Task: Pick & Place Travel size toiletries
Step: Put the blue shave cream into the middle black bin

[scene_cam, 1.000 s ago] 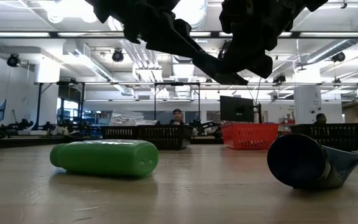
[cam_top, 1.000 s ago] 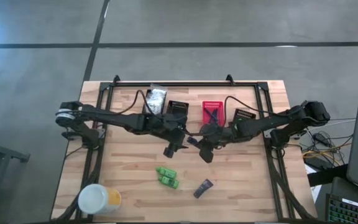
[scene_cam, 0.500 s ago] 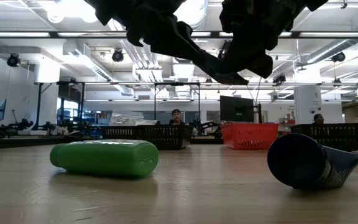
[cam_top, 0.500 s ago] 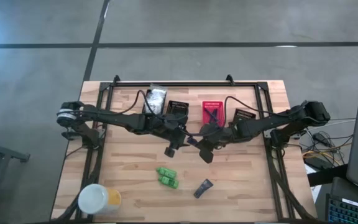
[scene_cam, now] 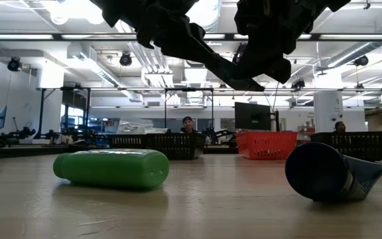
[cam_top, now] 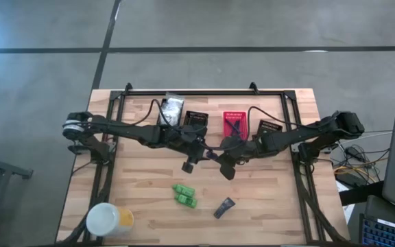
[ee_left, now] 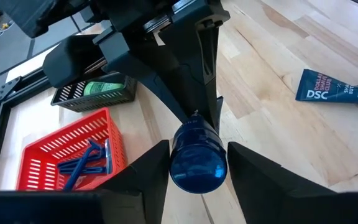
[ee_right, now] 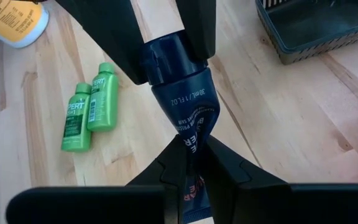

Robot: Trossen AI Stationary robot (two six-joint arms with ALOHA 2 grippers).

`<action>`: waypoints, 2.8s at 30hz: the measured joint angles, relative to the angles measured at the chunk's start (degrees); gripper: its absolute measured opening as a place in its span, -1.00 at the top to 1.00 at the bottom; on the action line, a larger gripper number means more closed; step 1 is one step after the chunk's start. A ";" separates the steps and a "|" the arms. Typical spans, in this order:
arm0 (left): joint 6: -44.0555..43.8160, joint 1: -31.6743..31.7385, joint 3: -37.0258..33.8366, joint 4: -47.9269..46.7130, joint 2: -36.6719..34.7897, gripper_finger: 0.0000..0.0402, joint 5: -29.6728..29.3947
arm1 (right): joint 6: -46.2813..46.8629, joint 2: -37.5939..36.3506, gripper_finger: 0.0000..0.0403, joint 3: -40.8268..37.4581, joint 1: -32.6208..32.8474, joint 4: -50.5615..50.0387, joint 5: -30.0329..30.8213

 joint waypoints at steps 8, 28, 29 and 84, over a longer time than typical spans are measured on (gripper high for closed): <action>-0.54 -0.02 0.00 -0.04 0.00 0.36 0.02 | 0.01 0.00 0.81 -0.02 0.00 -0.02 0.13; -4.71 -0.09 0.07 -10.12 -1.27 0.34 -15.40 | 2.87 -4.02 0.42 0.00 0.37 -1.30 2.97; -5.70 -0.09 -0.13 -10.15 -1.75 0.35 -18.78 | 3.91 -4.71 0.42 0.00 0.39 -2.36 4.73; -44.44 9.53 -11.23 -1.60 2.24 0.05 -38.80 | 12.52 -6.80 0.43 -0.76 0.48 -10.71 19.74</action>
